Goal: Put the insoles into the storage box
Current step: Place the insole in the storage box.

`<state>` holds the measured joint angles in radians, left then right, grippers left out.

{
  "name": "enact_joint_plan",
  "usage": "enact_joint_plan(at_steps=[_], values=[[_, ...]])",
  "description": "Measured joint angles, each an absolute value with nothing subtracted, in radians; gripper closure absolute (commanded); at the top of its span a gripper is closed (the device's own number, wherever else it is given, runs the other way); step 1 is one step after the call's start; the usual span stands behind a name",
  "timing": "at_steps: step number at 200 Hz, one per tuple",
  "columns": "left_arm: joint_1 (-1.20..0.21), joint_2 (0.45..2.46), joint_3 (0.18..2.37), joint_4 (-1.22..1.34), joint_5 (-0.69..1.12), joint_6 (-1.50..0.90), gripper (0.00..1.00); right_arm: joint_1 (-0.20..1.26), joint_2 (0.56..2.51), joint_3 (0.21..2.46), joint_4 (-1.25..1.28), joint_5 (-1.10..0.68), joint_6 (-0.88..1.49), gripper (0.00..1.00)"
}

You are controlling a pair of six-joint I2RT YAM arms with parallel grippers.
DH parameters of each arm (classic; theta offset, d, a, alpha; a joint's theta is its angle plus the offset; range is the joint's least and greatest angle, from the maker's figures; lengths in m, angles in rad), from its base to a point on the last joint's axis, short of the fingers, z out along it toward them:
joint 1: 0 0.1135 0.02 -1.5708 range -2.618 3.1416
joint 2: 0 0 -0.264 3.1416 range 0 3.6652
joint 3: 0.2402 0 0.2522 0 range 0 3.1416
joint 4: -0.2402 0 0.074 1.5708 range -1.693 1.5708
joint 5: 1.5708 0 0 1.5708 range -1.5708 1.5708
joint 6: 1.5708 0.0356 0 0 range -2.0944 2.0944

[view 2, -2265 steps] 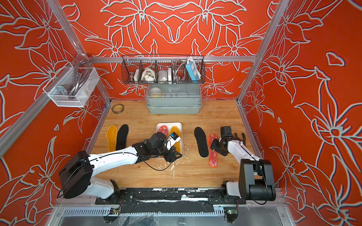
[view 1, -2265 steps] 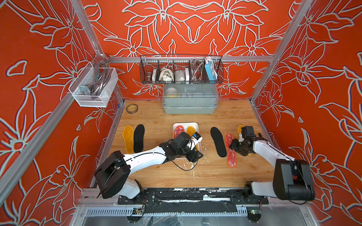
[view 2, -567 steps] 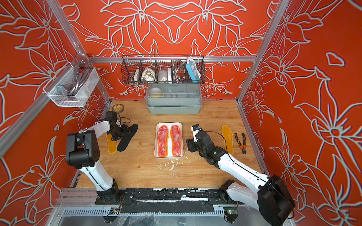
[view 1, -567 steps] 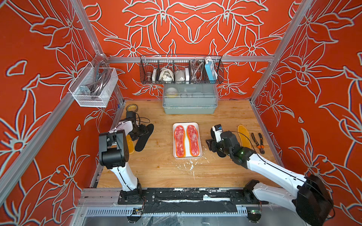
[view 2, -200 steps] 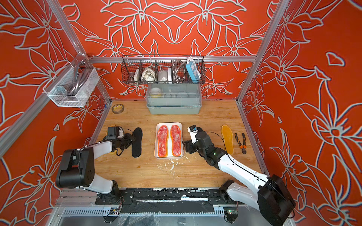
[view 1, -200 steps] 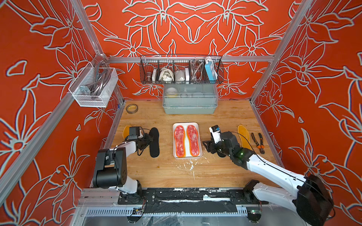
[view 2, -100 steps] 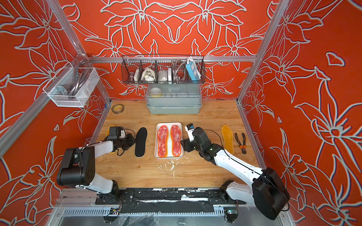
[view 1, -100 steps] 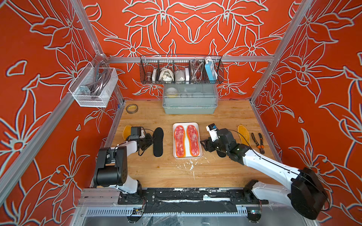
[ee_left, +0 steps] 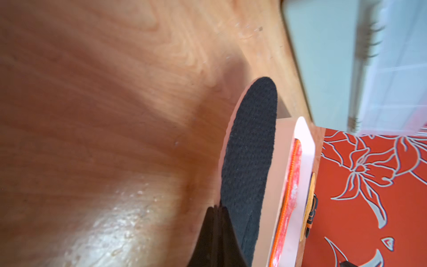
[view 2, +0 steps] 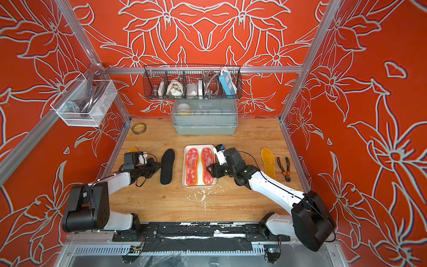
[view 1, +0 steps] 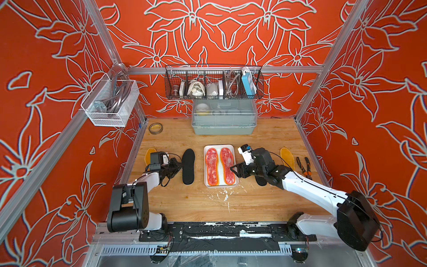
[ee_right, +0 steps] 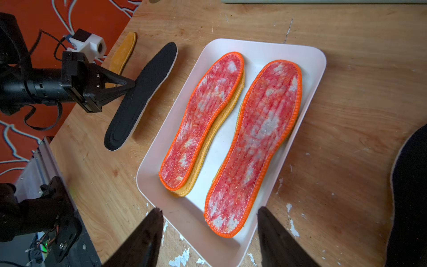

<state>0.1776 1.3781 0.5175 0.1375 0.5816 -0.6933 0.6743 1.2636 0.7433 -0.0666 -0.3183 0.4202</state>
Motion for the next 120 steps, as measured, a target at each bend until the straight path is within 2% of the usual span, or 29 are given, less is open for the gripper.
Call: enact_joint_plan(at_steps=[77, 120], values=[[0.169, 1.225, 0.495, 0.118, 0.578, -0.738, 1.00, 0.674, 1.280, 0.755, -0.075, -0.331, 0.431, 0.33], [0.047, 1.123, 0.495, 0.069, 0.514, -0.760, 1.00, 0.674, 1.227, 0.725, -0.078, -0.268, 0.389, 0.16]])
